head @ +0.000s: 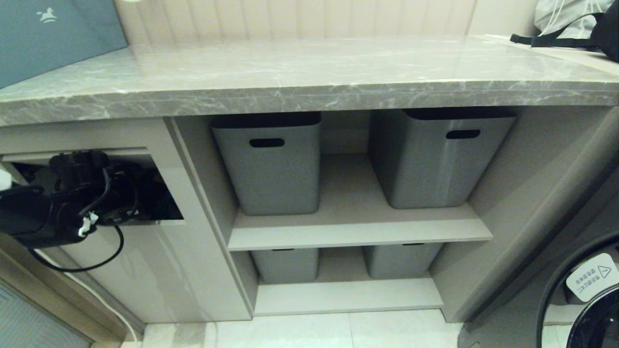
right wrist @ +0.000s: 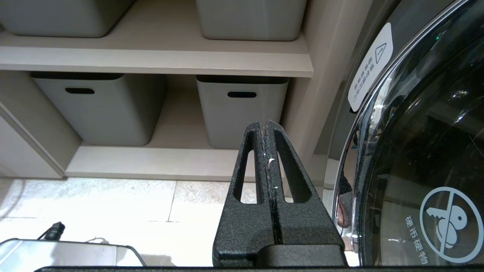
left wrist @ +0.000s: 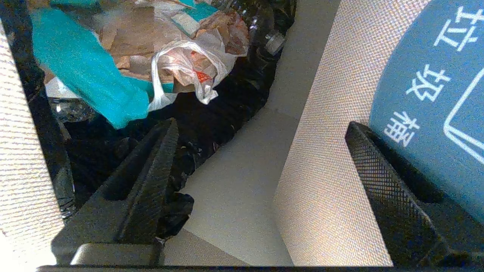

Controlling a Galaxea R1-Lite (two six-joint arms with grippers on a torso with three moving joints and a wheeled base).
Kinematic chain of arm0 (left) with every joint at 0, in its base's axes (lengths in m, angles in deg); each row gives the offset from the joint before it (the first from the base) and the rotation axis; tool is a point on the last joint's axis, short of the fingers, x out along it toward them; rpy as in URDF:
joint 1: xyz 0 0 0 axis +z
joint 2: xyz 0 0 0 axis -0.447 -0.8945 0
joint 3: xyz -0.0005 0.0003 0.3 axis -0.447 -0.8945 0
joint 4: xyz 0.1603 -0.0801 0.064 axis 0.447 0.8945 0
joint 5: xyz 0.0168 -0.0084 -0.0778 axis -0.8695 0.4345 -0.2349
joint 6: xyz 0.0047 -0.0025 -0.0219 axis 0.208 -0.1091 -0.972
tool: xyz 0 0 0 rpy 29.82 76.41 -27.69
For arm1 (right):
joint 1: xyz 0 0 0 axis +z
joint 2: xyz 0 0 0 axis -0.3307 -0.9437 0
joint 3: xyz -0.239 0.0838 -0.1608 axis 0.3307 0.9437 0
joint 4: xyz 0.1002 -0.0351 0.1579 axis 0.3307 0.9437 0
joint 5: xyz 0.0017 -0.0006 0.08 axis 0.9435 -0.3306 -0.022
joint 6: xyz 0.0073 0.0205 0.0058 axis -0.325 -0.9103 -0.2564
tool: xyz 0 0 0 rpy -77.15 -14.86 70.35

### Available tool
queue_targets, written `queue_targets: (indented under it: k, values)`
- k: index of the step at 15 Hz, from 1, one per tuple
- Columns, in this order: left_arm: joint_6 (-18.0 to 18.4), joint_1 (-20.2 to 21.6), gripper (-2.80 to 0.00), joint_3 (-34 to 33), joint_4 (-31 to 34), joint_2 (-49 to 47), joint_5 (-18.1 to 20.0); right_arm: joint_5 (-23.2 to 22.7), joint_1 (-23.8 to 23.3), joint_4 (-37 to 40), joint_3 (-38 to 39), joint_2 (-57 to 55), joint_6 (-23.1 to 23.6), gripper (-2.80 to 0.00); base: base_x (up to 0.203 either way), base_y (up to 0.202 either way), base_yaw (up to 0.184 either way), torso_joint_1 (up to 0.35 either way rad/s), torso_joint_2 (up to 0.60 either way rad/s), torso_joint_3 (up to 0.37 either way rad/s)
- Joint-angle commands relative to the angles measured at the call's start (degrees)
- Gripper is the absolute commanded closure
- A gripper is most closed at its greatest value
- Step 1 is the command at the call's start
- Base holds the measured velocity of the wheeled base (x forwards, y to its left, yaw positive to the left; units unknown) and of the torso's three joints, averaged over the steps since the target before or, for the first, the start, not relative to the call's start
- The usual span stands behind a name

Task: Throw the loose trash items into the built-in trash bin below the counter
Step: Put the garbage in the trash can

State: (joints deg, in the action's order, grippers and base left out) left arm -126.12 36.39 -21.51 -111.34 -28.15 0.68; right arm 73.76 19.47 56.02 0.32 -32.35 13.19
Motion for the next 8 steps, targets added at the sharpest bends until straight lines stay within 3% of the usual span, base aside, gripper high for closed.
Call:
queue_targets:
  k: [1, 4, 8]
  values:
    - [-0.5, -0.1, -2.80, 0.0, -0.3, 0.4, -0.1, 0.0, 0.0, 0.0, 0.0, 0.0, 0.0, 0.00, 0.000, 0.000, 0.000, 0.000, 0.00, 0.000]
    - [-0.5, -0.2, -2.80, -0.6, -0.5, 0.6, -0.1, 0.0, 0.0, 0.0, 0.0, 0.0, 0.0, 0.00, 0.000, 0.000, 0.000, 0.000, 0.00, 0.000]
    - [-0.1, -0.1, -2.80, -6.7, -0.9, 5.6, -0.4, 0.0, 0.0, 0.0, 0.0, 0.0, 0.0, 0.00, 0.000, 0.000, 0.000, 0.000, 0.00, 0.000]
